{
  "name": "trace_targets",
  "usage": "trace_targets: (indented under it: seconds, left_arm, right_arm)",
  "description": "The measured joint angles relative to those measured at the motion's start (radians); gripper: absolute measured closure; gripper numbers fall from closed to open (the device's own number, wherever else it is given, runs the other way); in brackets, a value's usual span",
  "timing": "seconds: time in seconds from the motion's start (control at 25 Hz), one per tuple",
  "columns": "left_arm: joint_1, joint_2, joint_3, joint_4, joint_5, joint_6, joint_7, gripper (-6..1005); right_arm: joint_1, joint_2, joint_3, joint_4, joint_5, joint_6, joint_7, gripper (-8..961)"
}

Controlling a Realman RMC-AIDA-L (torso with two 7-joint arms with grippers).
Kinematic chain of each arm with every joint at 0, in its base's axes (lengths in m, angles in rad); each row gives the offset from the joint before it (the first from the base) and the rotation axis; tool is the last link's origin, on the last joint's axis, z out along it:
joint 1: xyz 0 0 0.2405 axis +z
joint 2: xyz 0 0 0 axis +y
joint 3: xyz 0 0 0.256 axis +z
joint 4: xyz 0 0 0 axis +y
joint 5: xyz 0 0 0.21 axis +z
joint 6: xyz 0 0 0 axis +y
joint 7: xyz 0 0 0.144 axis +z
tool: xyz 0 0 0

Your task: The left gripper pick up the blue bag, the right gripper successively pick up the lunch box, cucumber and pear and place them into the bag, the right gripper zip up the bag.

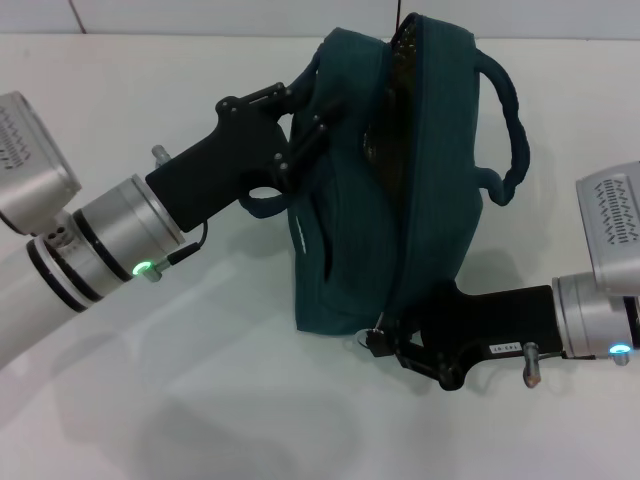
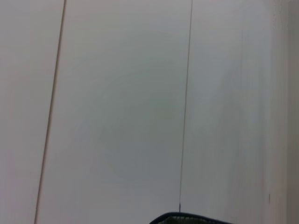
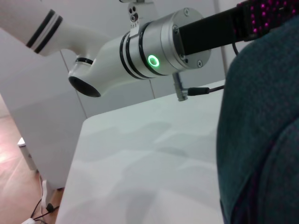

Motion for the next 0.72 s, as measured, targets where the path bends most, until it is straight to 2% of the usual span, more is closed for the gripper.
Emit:
trace_targets:
  seconds: [0.08,0.28,0.48,0.72]
  left_arm:
    - [0.002,0.0,-0.003,0.0,0.0,0.014,-0.006,765]
    - [0.009,0.001,-0.005,0.0,-0.008,0.05,-0.067,525]
    - [0.027,0.004,-0.006,0.002,-0.028,0.054,-0.092,292]
    - [0.073,0.006,-0.006,0.006,-0.054,0.1,-0.11,241]
  right_arm:
    - [0.0,-0.002,0.0,-0.004,-0.001,-0.012,-0.008,922]
    - [-0.003,-0.008,0.015,-0.017,-0.004,-0.07,-0.06,922]
    - [-0.011,-0.014,0.078,-0.021,-0.006,-0.137,-0.105,923]
    - [-0.028,-0.009,0.141,-0.035,-0.007,-0.172,-0.181,923]
